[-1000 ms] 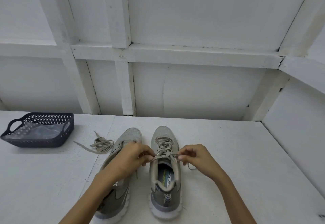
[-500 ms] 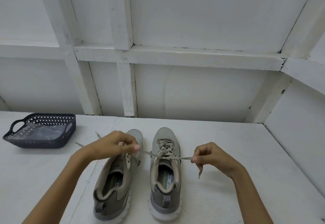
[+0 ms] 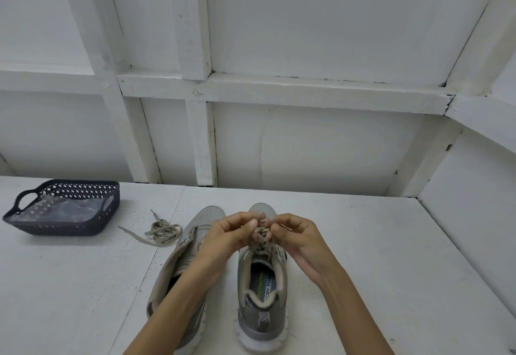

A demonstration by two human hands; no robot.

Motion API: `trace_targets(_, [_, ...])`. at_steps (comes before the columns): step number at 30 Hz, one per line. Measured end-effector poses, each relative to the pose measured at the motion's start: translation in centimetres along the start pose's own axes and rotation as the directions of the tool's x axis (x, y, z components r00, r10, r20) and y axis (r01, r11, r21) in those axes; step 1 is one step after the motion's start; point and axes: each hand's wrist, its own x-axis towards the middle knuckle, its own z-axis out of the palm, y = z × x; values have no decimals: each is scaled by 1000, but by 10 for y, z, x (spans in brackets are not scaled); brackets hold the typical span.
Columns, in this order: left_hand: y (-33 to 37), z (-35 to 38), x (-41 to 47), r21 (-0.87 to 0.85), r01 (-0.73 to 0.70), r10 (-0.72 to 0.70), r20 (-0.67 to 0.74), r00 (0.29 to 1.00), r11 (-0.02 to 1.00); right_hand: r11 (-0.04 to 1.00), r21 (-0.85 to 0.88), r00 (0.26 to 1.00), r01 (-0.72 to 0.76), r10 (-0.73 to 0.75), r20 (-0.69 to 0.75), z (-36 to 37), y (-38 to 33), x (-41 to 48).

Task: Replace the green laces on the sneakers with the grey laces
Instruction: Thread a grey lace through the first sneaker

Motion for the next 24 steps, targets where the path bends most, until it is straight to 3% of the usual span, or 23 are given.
trace_targets(8, [-3,0,-1,134,-36,41,-35,999,990,914,-383,987,131,-156,-35,10,5,-2])
trace_targets(13, [1,-4,3,79,8,1,-117,993,997,927,-367,963,74,-162,-216,17,3,-1])
trace_targets(19, [1,-4,3,223,-23,50,-117,992,975,902,-410,965,138,-216,-151,16,6,-2])
trace_targets(21, [1,-6,3,359,-88,125,-80,989,929,913,-382,936,147,-253,-246,18,9,-3])
trace_targets(24, [-1,-7,0,648,-245,260,74,963,721,897,-430,891,98,-272,-363,20,15,-2])
